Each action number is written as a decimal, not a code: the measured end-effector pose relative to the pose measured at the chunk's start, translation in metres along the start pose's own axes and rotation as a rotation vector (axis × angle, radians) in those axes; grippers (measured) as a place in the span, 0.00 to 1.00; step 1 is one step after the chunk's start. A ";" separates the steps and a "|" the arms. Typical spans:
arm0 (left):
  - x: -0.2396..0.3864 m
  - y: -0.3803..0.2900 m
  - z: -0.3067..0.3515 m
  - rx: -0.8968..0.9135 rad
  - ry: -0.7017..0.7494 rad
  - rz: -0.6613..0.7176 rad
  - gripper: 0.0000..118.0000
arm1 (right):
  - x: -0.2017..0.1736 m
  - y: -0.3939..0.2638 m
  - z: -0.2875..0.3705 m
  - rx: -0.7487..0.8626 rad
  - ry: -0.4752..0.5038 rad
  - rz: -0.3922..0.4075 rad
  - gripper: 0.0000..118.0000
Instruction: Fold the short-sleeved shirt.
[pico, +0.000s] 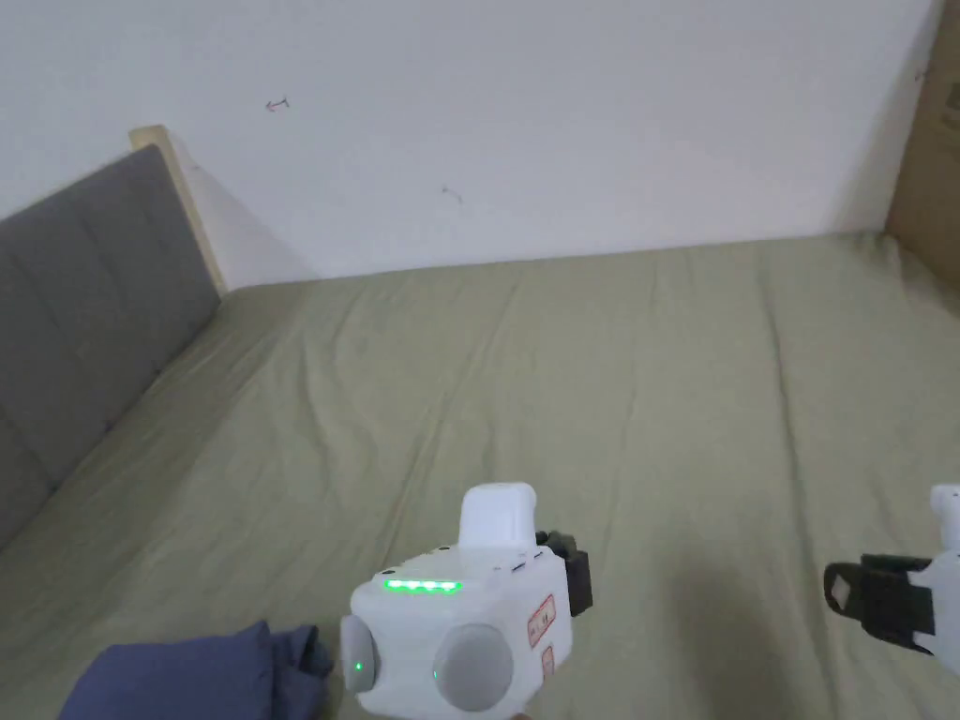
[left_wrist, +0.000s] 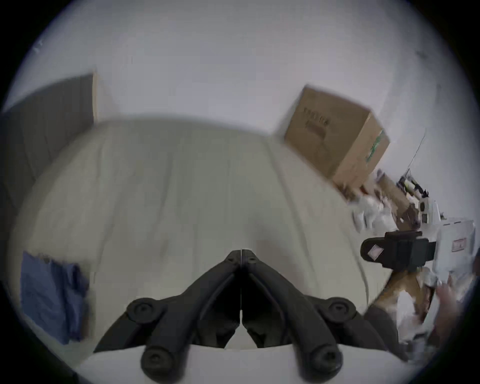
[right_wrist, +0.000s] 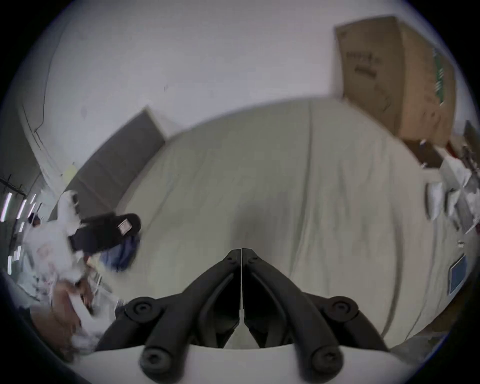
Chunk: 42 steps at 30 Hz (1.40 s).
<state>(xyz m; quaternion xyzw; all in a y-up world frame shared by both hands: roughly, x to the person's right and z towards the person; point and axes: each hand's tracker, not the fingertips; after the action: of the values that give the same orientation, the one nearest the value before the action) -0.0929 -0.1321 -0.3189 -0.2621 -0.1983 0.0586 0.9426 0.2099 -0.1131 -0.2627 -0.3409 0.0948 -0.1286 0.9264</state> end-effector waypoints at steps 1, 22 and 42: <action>0.015 0.007 0.013 0.087 0.045 -0.061 0.00 | -0.003 0.007 0.009 0.078 -0.015 0.007 0.00; 0.079 0.084 0.082 0.574 0.297 -0.263 0.96 | -0.058 0.070 0.072 0.713 -0.206 0.181 0.99; 0.049 0.075 0.080 0.503 0.341 -0.148 0.96 | -0.061 0.062 0.064 0.660 -0.219 0.251 1.00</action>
<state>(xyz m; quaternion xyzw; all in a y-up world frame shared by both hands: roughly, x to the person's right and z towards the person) -0.0816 -0.0196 -0.2781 -0.0114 -0.0353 -0.0078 0.9993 0.1801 -0.0099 -0.2500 -0.0212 -0.0106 -0.0004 0.9997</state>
